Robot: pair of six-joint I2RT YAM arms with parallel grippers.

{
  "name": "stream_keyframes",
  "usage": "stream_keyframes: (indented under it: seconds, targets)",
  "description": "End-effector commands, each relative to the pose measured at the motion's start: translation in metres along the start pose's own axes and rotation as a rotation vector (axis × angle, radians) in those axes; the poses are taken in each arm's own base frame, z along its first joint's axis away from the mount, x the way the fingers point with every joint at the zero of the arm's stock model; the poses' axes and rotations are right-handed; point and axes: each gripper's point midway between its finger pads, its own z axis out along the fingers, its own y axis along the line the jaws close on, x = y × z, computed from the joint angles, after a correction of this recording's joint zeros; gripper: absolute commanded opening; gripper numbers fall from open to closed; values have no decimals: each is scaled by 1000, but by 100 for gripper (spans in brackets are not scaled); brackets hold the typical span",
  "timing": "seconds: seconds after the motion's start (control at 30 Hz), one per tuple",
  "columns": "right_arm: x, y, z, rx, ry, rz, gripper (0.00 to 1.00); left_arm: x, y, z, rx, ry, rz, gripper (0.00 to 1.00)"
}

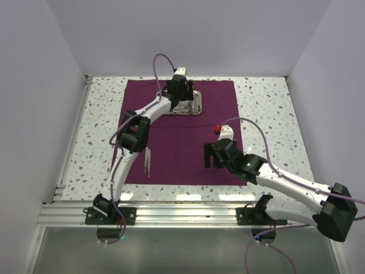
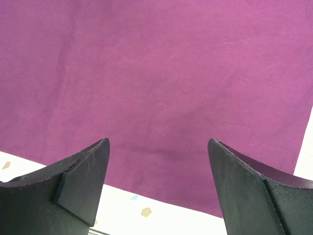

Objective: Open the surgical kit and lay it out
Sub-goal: Pick up the medical item from the container.

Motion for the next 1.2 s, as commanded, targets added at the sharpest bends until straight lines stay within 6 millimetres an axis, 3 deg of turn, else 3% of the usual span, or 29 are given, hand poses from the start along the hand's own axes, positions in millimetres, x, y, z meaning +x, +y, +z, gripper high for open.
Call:
stream_keyframes:
  seconds: [0.0,0.3,0.4,0.6,0.73,0.8,1.0,1.03,1.1,1.13,1.17]
  targets:
    - [-11,3,1,-1,-39,13,85,-1,10,3,-37,-7,21,85]
    - [-12,3,1,2,-40,9,85,2,12,12,-60,8,46,79]
    - [-12,2,1,6,-39,6,85,3,16,13,-82,13,58,70]
    - [-11,2,2,10,-35,4,85,11,28,11,-134,45,92,40]
    - [-11,3,2,8,-36,4,85,18,34,10,-151,62,106,5]
    - [-11,2,3,12,-36,5,85,10,34,6,-148,42,97,0]
    - [-11,-1,4,32,-37,2,85,-57,19,-18,-121,-88,91,0]
    - [-11,-2,4,36,-37,1,85,-79,15,-30,-112,-128,86,0]
    - [-12,-3,4,45,-41,0,85,-99,11,-43,-106,-170,94,0]
    - [-11,-4,5,49,-39,-2,85,-125,6,-63,-107,-221,91,0]
    - [-12,-5,4,55,-42,-2,85,-126,7,-70,-118,-236,112,0]
